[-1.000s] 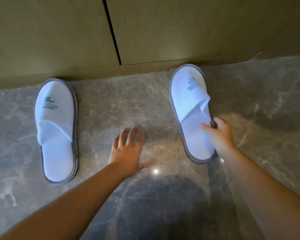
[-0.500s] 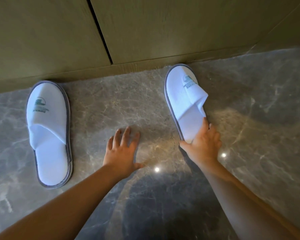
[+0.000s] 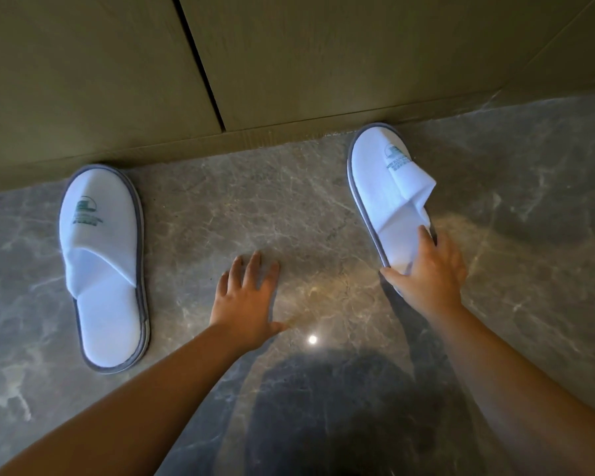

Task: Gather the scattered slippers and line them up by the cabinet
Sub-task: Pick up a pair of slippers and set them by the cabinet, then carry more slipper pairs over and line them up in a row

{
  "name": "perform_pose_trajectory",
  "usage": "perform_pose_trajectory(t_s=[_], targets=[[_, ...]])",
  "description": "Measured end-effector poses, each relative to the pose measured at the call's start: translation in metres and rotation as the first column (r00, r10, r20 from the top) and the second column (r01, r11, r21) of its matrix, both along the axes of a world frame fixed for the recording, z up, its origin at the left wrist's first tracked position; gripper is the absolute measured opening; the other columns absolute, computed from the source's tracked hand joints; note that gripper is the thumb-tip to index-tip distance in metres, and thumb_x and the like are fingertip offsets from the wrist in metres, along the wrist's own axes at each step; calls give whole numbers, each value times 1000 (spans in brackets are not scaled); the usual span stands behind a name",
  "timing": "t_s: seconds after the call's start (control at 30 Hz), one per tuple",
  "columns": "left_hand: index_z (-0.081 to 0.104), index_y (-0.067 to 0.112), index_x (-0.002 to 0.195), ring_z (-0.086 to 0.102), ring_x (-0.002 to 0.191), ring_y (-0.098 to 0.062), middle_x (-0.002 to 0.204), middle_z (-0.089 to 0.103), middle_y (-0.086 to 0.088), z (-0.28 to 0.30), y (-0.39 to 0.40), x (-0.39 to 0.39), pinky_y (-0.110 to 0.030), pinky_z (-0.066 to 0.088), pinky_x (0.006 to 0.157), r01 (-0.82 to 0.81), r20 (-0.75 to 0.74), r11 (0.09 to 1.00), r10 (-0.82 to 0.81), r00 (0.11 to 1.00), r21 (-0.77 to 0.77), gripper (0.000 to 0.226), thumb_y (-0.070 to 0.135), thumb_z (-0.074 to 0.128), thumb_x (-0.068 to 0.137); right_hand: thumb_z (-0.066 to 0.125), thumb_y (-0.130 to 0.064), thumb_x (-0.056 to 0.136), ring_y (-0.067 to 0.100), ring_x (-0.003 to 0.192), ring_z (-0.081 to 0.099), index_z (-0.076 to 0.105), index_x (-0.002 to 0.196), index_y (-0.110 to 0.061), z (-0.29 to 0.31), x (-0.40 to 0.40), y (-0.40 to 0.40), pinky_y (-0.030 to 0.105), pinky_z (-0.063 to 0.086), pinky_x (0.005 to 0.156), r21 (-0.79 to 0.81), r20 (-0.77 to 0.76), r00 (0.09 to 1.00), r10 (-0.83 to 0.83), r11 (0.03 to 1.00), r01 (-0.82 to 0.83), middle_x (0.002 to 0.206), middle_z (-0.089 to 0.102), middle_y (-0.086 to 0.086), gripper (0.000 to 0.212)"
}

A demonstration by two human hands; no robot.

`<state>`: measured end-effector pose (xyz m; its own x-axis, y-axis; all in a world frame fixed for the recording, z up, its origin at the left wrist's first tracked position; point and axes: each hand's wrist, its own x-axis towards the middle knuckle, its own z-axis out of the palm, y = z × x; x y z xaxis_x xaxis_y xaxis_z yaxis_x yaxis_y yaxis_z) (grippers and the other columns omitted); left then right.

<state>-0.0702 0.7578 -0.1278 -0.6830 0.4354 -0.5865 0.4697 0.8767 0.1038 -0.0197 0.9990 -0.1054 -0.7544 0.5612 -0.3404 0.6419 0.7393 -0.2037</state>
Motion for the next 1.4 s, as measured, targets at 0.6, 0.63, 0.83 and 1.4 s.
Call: perform_pose_trajectory(t_s=[0.6, 0.63, 0.83, 1.4], targets=[[58, 10, 110, 58, 104, -31, 116, 62, -14, 420, -163, 11, -33, 44, 85, -606, 219, 667, 575, 788, 433, 29, 23, 51, 86, 51, -16, 84, 8, 75, 52, 63, 89, -19, 399, -22, -214, 8, 38, 58, -489, -206, 963, 171, 835, -253, 80, 59, -6, 13], [59, 11, 109, 58, 103, -31, 115, 63, -15, 459, -181, 18, -34, 44, 85, -632, 217, 641, 607, 764, 436, 27, 23, 51, 85, 52, -17, 84, 3, 71, 52, 63, 88, -21, 438, -22, -232, 0, 35, 56, -512, -228, 956, 183, 813, -278, 76, 58, -11, 12], [55, 14, 116, 56, 107, -22, 120, 60, -7, 649, -274, 67, -26, 40, 84, -743, 154, 464, 790, 593, 482, 32, 27, 50, 87, 55, -11, 83, -17, 62, 53, 58, 76, -31, 628, -12, -335, -4, 36, 58, -624, -372, 899, 232, 654, -428, 71, 57, -21, 21], [55, 15, 115, 54, 97, -14, 113, 60, -3, 789, -382, 232, -24, 41, 82, -701, 199, -374, 926, -321, 608, 30, 27, 50, 88, 53, -8, 86, -1, 76, 55, 61, 88, -19, 758, 24, -519, -3, 38, 58, -661, -447, 440, 779, 44, -749, 78, 60, -15, 13]])
